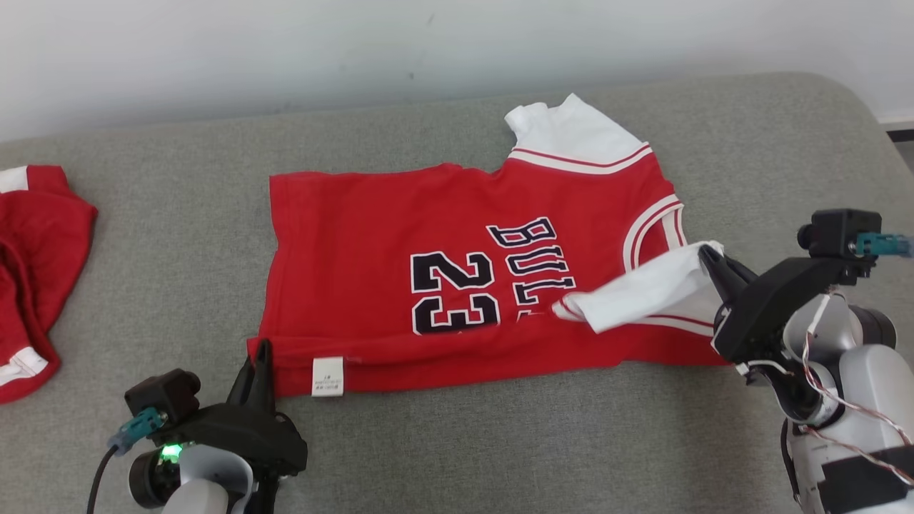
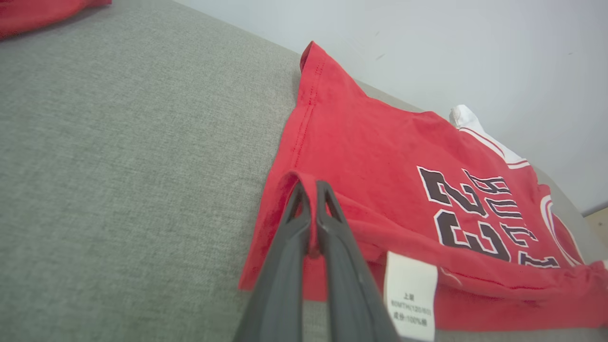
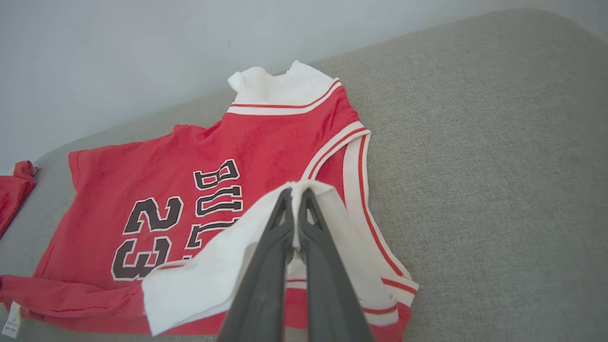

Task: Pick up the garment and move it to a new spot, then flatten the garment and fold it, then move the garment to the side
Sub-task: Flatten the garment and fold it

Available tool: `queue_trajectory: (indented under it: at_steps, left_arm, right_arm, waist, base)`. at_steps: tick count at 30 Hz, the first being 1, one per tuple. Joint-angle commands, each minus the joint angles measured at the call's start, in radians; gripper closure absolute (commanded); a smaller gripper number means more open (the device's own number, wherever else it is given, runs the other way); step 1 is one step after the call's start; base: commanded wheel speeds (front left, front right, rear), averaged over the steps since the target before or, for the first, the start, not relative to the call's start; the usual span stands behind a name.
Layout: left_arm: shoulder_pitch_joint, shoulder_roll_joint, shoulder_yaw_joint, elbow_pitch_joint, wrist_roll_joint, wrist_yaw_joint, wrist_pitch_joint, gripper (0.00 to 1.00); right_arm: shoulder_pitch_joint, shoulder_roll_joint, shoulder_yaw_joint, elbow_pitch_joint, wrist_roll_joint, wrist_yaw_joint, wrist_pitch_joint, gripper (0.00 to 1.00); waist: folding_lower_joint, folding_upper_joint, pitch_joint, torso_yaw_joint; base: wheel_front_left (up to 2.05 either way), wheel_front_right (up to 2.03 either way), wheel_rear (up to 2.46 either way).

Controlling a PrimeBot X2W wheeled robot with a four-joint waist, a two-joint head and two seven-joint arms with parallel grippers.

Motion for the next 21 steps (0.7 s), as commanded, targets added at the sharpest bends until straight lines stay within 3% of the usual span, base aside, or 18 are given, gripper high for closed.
queue_trajectory:
  at_steps: [1,17,18,19,20,21]
  left_arm:
    - [-0.022,-0.001,0.002,0.014,-0.01,0.006,0.004,1.0]
    - [-0.168,-0.013,-0.011,0.132,-0.017,0.016,-0.031,1.0]
    - [-0.173,-0.014,-0.012,0.138,-0.018,0.014,-0.035,0.79]
    - [-0.177,-0.015,-0.012,0.143,-0.019,0.012,-0.042,0.01]
    - [-0.18,-0.016,-0.014,0.147,-0.017,0.008,-0.047,0.0]
    - [-0.182,-0.016,-0.016,0.151,-0.014,0.007,-0.053,0.0]
  right_arm:
    - [-0.027,-0.002,0.003,0.027,0.0,0.001,-0.019,1.0]
    - [-0.215,0.014,0.001,0.284,0.008,0.001,-0.232,1.0]
    - [-0.22,0.017,-0.007,0.297,0.008,0.001,-0.246,1.0]
    - [-0.226,0.021,-0.013,0.307,0.007,0.001,-0.261,0.85]
    - [-0.23,0.026,-0.014,0.32,0.007,0.001,-0.272,0.64]
    - [-0.23,0.023,-0.017,0.335,-0.009,0.001,-0.287,0.0]
  waist:
    - [-0.0002,-0.0001,0.016,0.009]
    - [-0.0002,-0.0001,0.075,0.036]
    - [-0.0002,-0.0001,0.075,0.036]
    - [-0.0002,-0.0001,0.075,0.036]
    - [-0.0002,-0.0001,0.074,0.035]
    - [-0.0002,-0.0001,0.071,0.034]
  base:
    - [0.0,0.0,0.0]
    - [0.0,0.0,0.0]
    - [0.0,0.0,0.0]
    - [0.0,0.0,0.0]
    - [0.0,0.0,0.0]
    - [0.0,0.0,0.0]
